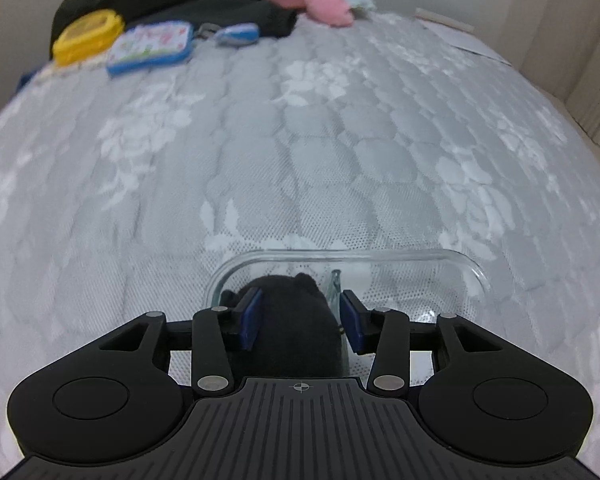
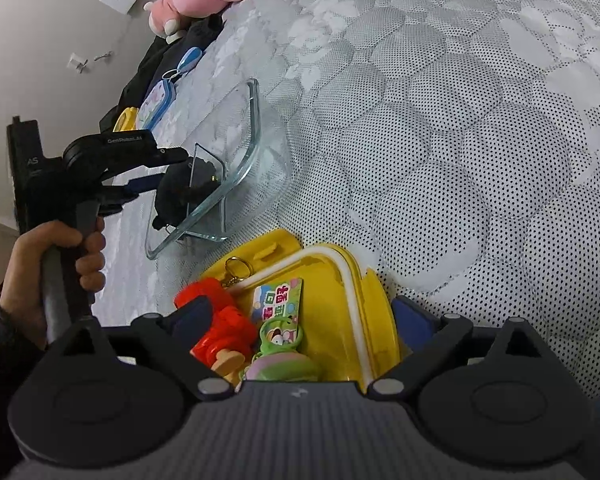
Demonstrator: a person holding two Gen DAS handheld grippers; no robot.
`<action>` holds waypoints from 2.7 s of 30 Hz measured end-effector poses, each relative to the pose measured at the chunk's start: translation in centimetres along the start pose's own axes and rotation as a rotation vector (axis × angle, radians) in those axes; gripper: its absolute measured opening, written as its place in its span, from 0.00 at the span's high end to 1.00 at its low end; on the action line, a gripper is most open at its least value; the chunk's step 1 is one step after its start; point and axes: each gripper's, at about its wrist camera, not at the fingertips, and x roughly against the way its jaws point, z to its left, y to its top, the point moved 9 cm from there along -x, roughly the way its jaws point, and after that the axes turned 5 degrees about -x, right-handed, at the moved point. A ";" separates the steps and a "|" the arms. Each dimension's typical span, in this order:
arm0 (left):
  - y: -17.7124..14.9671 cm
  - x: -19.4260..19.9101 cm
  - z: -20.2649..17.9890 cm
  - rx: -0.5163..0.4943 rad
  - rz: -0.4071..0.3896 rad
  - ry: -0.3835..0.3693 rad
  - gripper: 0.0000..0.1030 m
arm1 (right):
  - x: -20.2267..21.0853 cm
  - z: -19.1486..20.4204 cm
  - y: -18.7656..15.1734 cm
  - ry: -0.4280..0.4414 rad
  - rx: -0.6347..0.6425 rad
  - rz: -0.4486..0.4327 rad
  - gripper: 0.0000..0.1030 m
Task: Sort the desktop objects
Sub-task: 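Lower the black plush into the glass container and open the left tool, then grasp the red-hooded figurine in the lunchbox with the right tool, then carry the red figurine into the glass container beside the plush and release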
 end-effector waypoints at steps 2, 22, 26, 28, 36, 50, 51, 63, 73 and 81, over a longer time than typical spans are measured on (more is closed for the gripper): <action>-0.5 1.8 0.3 0.037 -0.029 -0.045 0.55 | -0.1 0.0 0.0 -0.008 0.002 -0.003 0.06; -16.3 9.9 5.7 0.226 0.057 -0.062 0.13 | 0.1 9.5 -5.8 -0.241 0.881 -0.243 0.06; -16.8 9.6 5.2 0.173 0.081 -0.054 0.09 | -2.7 11.1 -7.3 -0.259 0.988 -0.179 0.12; -17.1 9.2 5.3 0.170 0.104 -0.051 0.09 | -4.0 11.6 -7.6 -0.259 0.975 -0.165 0.13; -17.0 8.4 5.5 0.158 0.108 -0.038 0.09 | -7.9 11.5 -6.1 -0.261 0.919 -0.056 0.44; -16.3 7.8 5.9 0.167 0.095 -0.064 0.05 | -4.7 11.4 -3.9 -0.223 0.817 -0.037 0.48; -16.3 7.9 6.0 0.176 0.093 -0.068 0.05 | -4.4 11.8 -3.4 -0.214 0.808 -0.043 0.48; -16.1 6.4 4.8 0.184 0.127 -0.158 0.05 | -4.2 16.6 8.4 -0.142 0.578 -0.162 0.48; -15.8 5.5 4.1 0.128 0.128 -0.160 0.04 | -12.0 13.1 8.6 -0.265 0.496 -0.096 0.48; -15.8 5.4 4.0 0.118 0.130 -0.177 0.04 | -13.4 12.3 7.2 -0.303 0.529 -0.086 0.47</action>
